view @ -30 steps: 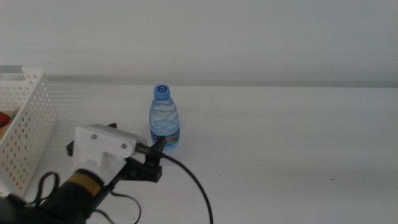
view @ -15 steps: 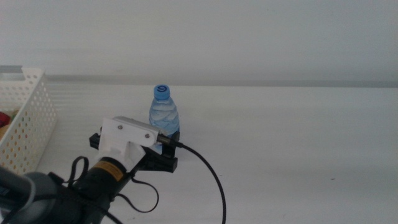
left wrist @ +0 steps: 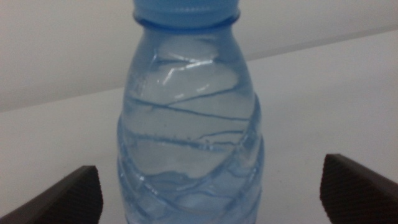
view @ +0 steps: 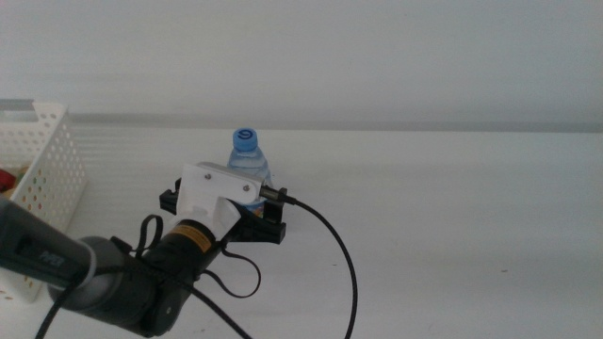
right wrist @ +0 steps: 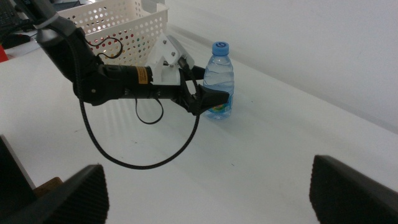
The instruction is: Use arms to grab the bottles and put them into the dustbin to the left of the table.
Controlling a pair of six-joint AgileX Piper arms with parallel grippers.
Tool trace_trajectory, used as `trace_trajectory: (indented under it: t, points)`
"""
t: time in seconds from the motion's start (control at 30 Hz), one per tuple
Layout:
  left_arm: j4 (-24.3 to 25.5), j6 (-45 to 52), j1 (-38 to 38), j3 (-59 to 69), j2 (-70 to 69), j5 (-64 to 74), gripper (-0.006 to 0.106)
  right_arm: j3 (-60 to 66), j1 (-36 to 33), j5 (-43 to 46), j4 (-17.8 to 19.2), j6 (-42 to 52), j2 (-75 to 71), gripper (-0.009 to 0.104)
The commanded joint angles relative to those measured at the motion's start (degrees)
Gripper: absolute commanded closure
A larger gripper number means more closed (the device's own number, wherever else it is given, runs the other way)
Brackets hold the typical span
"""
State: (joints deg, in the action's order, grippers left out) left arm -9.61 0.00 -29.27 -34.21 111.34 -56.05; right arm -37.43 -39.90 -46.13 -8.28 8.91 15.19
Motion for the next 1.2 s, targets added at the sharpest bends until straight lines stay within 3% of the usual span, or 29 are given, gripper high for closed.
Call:
trace_trajectory:
  t: [0.0, 0.97, 1.17]
  points:
    - [-1.02, -0.46, -0.29, -1.09, 0.72, 0.32, 0.007, 0.18, -0.02, 0.6, 0.1, -0.1, -0.24, 0.009]
    - [-6.18, 0.0, -0.17, -10.85, 9.8, 0.19, 0.007, 0.18, -0.02, 0.6, 0.1, -0.1, -0.24, 0.009]
    - [-6.27, 0.0, 0.74, -12.13, 11.18, 0.22, 0.018, 0.18, -0.02, 0.6, 0.1, -0.1, -0.24, 0.009]
